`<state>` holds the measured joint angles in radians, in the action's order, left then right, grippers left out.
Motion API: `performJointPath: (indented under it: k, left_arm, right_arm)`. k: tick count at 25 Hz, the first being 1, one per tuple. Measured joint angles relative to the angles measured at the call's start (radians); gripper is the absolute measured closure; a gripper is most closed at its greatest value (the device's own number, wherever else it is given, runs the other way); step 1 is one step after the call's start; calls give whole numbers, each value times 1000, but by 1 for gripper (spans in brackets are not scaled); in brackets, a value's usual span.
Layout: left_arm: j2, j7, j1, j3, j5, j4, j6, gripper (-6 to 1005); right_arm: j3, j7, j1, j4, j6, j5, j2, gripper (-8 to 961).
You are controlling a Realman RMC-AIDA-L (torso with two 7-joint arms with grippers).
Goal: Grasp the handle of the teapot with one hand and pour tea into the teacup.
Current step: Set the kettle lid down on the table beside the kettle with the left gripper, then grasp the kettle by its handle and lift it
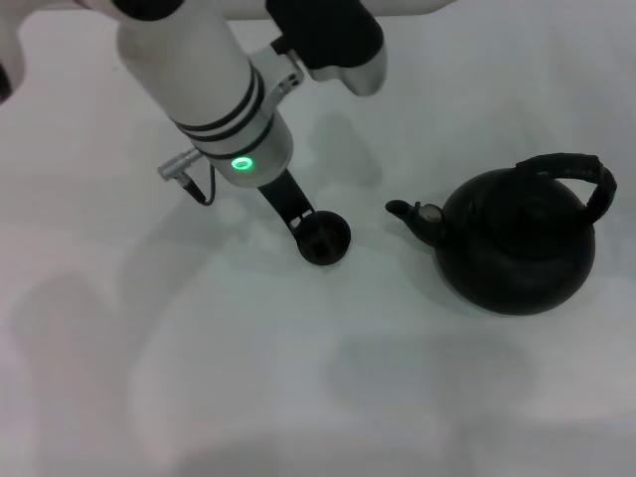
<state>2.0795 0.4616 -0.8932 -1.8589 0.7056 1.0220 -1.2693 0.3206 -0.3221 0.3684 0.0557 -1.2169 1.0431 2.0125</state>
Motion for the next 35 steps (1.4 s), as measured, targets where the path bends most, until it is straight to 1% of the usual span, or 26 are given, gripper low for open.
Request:
performJointPath:
  k: [5, 6, 9, 10, 11, 15, 16, 18, 20, 22, 23, 24, 25, 26, 29, 31, 34, 35]
  left_arm:
    - [-3, 1, 77, 39, -48, 85, -19, 225]
    - [-3, 4, 101, 44, -58, 117, -22, 225]
    - [-4, 38, 173, 70, -69, 216, -24, 225]
    - [-4, 56, 203, 87, -68, 254, -23, 225]
    - [-4, 87, 247, 114, -65, 306, -21, 225]
    - [-4, 186, 383, 195, -10, 428, 7, 225]
    - [-4, 210, 405, 210, 9, 442, 15, 225]
    - [-5, 308, 468, 253, 91, 456, 37, 224]
    - [-5, 415, 521, 293, 173, 445, 58, 224]
    - [-4, 526, 566, 331, 261, 424, 78, 224]
    - [-4, 657, 617, 372, 379, 390, 102, 224]
    - [-3, 718, 640, 392, 437, 370, 111, 224]
    - [-3, 794, 662, 415, 511, 344, 117, 224]
    - [-3, 794, 662, 415, 511, 344, 117, 224]
    - [-5, 1025, 715, 490, 749, 233, 103, 224]
    - [-5, 1168, 743, 544, 891, 148, 63, 224]
    - [-4, 1350, 769, 614, 1039, 28, -14, 224]
    - [-4, 1389, 773, 630, 1066, -3, -33, 224]
  right_arm:
    - [14, -2, -5, 0, -20, 0, -2, 117]
    - [20, -2, -6, 0, -22, 1, -2, 118]
    - [83, -5, -17, 16, -35, 1, -3, 118]
    - [104, -10, -22, 25, -39, 1, -3, 118]
    - [124, -16, -28, 36, -42, 1, -3, 118]
    - [247, -131, -96, 155, -55, 2, -3, 118]
    - [300, -193, -127, 215, -54, 4, -3, 118]
    - [383, -297, -182, 322, -41, 12, -3, 118]
    - [476, -417, -259, 471, -1, 34, -3, 118]
    - [546, -509, -321, 601, 43, 66, -1, 118]
    - [622, -605, -391, 747, 89, 123, -1, 118]
    - [622, -605, -391, 747, 89, 123, -1, 118]
    - [655, -638, -422, 808, 107, 151, 0, 118]
    - [683, -667, -446, 853, 120, 177, 0, 117]
    - [758, -777, -523, 998, 147, 263, 3, 117]
    - [783, -866, -560, 1077, 143, 327, 3, 117]
    - [811, -995, -600, 1180, 116, 434, 5, 117]
    - [819, -1023, -608, 1202, 104, 457, 6, 117]
